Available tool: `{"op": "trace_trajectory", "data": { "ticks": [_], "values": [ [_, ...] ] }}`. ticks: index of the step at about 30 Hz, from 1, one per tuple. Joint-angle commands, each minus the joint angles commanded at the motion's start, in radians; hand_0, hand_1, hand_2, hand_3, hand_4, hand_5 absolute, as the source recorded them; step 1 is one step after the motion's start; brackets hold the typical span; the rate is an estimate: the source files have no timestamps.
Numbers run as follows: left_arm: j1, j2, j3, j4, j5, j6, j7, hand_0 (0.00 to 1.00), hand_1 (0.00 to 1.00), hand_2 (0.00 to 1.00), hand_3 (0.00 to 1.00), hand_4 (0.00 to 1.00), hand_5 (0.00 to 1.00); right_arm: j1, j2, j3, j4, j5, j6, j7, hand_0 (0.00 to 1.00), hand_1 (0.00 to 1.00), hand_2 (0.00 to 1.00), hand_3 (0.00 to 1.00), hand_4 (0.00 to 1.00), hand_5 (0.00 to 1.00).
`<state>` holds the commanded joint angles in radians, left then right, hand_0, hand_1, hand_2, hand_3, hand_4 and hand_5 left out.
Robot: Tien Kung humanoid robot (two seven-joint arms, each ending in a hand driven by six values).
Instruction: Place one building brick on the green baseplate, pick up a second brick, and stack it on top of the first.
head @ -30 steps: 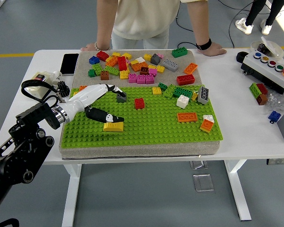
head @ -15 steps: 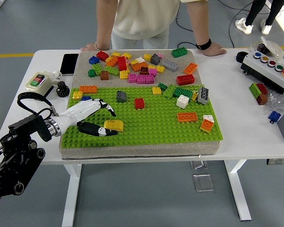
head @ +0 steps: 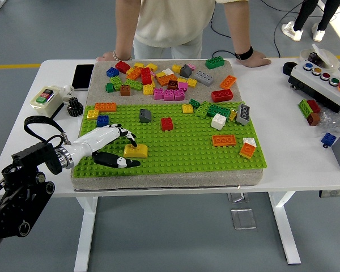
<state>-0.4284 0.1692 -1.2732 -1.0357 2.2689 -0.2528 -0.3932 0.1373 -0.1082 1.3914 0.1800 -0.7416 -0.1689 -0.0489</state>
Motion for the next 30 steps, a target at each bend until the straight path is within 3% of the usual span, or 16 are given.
{"op": "trace_trajectory", "data": {
  "ticks": [30],
  "values": [
    [0.007,-0.013,0.003,0.022,0.000,-0.004,0.006,0.998,0.887,0.849,0.614,0.998,0.768,-0.001,0.002,-0.004,0.000,-0.003,-0.003,-0.008,0.728,0.639,0.685,0.620,0.913,0.473]
  ]
}}
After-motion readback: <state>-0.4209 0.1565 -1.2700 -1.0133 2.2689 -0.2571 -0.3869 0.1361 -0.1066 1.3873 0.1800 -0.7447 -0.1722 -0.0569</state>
